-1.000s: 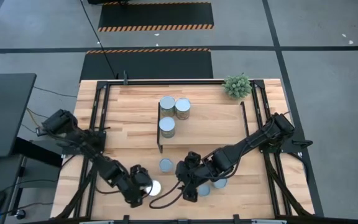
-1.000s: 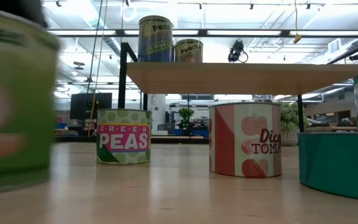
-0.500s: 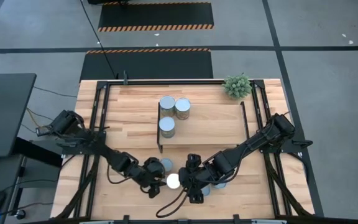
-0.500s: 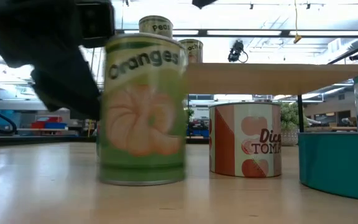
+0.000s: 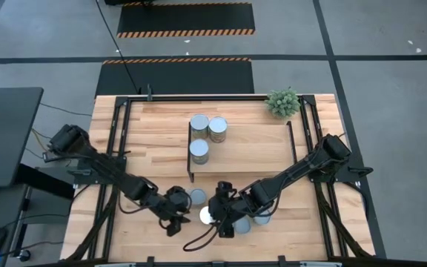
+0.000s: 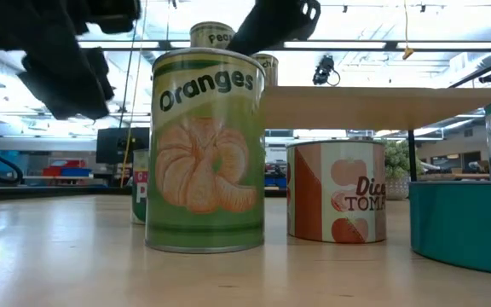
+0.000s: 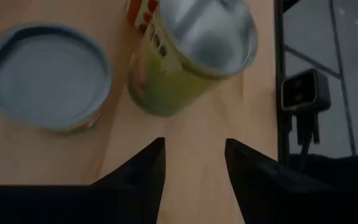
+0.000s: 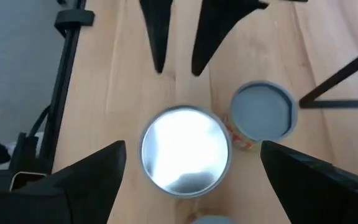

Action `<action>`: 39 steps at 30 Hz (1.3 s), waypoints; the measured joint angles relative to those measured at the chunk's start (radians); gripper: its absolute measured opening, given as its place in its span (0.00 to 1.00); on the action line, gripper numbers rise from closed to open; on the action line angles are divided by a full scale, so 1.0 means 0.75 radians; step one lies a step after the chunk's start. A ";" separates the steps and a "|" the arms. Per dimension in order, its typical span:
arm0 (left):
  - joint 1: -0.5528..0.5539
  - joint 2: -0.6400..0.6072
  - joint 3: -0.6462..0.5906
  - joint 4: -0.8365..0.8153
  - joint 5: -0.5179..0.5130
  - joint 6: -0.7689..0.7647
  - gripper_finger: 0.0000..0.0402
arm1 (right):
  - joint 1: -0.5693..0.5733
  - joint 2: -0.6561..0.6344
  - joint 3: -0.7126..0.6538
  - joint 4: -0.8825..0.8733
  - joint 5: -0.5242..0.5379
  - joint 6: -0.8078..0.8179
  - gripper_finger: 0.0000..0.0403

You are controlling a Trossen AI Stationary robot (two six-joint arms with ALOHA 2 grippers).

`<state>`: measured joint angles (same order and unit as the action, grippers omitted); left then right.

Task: Pick and place cans onto a shelf
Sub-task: Put the canned oranges on the shelf

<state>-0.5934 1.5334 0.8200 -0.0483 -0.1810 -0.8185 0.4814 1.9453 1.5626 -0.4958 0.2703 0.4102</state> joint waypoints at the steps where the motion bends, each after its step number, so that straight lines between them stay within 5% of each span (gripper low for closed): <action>1: -0.005 -0.020 0.000 -0.040 -0.001 0.000 0.43 | -0.001 0.000 -0.009 0.016 0.002 -0.017 0.95; 13: -0.053 -0.221 0.000 -0.328 -0.008 -0.058 0.43 | -0.001 0.000 -0.172 0.399 0.139 -0.206 0.96; 39: -0.048 -0.358 0.000 -0.381 -0.034 -0.117 0.43 | -0.021 0.001 -0.398 0.706 -0.040 -0.312 0.96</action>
<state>-0.6292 1.2648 0.8200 -0.3344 -0.2063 -0.9062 0.4655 1.9457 1.2640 0.0334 0.2405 0.1762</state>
